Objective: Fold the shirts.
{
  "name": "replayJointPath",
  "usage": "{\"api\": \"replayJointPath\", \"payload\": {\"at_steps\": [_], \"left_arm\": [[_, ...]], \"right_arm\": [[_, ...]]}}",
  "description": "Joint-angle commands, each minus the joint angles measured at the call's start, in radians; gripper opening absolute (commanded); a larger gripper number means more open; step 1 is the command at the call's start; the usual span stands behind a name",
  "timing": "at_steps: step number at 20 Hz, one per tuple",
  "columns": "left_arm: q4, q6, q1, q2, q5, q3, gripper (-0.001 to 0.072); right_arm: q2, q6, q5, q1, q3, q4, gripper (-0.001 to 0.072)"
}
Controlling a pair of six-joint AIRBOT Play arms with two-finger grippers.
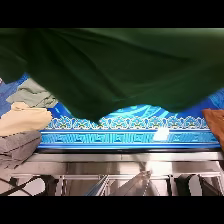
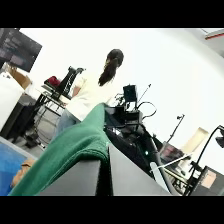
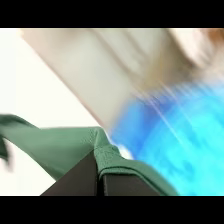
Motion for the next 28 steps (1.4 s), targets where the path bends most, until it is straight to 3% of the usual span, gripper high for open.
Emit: {"api": "replayJointPath", "payload": {"at_steps": [1, 7, 10, 12, 14, 16, 22, 24, 28], "left_arm": [[-0.046, -0.053, 0.025, 0.086, 0.018, 0.001, 0.0032], [-0.084, -0.079, 0.033, 0.164, 0.011, -0.148, 0.0033], [-0.252, 0.035, 0.116, 0.241, -0.012, -0.243, 0.0023], [-0.098, 0.032, 0.232, 0.28, 0.087, -0.25, 0.0023], [0.128, -0.073, 0.322, 0.291, 0.195, -0.251, 0.0025], [0.234, -0.114, 0.351, 0.26, 0.185, -0.251, 0.0025], [0.242, -0.113, 0.135, 0.14, 0.12, -0.25, 0.0024], [0.238, -0.112, 0.06, 0.09, 0.042, -0.25, 0.0024], [0.187, -0.011, -0.015, 0.145, -0.06, -0.25, 0.0023]], "right_arm": [[-0.041, -0.04, 0.019, -0.029, 0.103, 0.227, 0.0017], [-0.061, -0.054, 0.089, -0.029, 0.103, 0.143, 0.0017], [-0.019, -0.086, 0.06, -0.029, 0.113, 0.135, 0.0016], [-0.02, -0.102, -0.032, -0.029, 0.114, 0.056, 0.0016], [-0.036, -0.044, -0.163, -0.031, 0.114, -0.146, 0.0016], [-0.057, -0.001, -0.193, -0.045, 0.114, -0.316, 0.0015], [-0.083, -0.005, -0.151, -0.037, 0.114, -0.357, 0.0015], [-0.082, -0.005, -0.074, -0.036, 0.113, -0.361, 0.0015], [-0.022, -0.01, 0.013, -0.036, 0.113, -0.314, 0.0016]]}}
